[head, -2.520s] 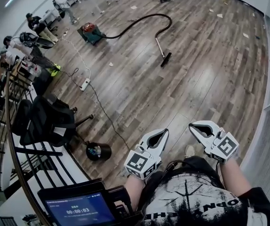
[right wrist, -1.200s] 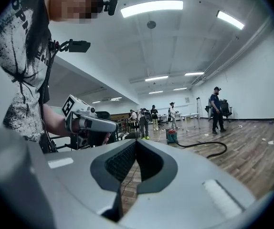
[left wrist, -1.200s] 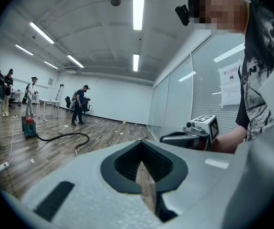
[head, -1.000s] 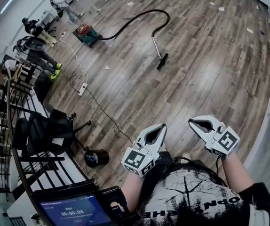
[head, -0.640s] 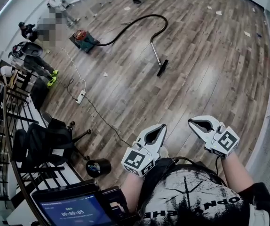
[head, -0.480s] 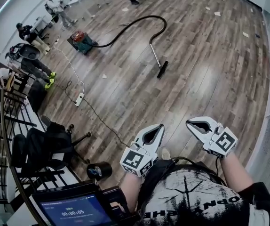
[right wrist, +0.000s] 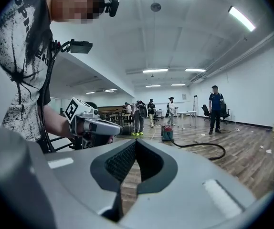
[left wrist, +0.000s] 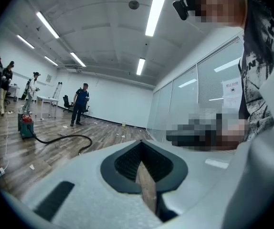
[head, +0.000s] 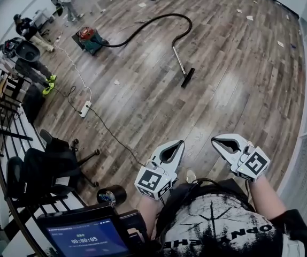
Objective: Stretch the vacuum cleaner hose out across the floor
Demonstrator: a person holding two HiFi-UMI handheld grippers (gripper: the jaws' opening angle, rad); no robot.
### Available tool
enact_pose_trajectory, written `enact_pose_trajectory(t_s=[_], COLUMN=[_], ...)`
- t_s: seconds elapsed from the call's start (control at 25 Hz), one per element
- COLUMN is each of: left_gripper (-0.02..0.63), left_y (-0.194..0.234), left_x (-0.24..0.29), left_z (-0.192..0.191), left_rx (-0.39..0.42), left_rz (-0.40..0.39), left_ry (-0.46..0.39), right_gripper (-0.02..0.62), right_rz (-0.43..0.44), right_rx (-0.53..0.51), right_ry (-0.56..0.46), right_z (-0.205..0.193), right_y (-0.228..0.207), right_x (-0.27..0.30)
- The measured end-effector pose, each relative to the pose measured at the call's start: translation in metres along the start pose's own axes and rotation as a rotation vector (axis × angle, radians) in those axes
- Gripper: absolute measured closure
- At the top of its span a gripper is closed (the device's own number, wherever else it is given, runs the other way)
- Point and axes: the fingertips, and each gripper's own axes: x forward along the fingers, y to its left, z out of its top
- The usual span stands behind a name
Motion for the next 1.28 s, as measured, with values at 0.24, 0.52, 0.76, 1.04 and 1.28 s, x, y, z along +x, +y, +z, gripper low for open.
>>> enact_pose_trajectory(t_s=[0.24,0.52,0.76,1.04,1.28], left_gripper=[0.606,0.606,0.606,0.606,0.606], left_y=[0.036,0.064,0.092,0.151,0.193], left_x=[-0.014,0.000,0.030,0.098,0.180], left_z=[-0.002,0.001,0.007,0.049,0.096], left_rx=[-0.010,-0.016,-0.026,-0.072,-0.014], left_rz=[0.011,0.018,0.059,0.150,0.176], left_ry=[0.000,0.009,0.023,0.010,-0.010], right_gripper=[0.589,0.589,0.589,0.591,0.591], right_rz=[0.001,0.002,0.046,0.145,0.178], right_rx=[0.004,0.006,0.070,0.007,-0.005], right_ry=[0.025,0.001,0.013,-0.029,-0.028], right_z=[0.000,0.007,0.000,0.029,0.040], right_y=[-0.002,-0.032,-0.074,-0.167,-0.259], right_x=[0.038,0.064,0.093,0.137,0.152])
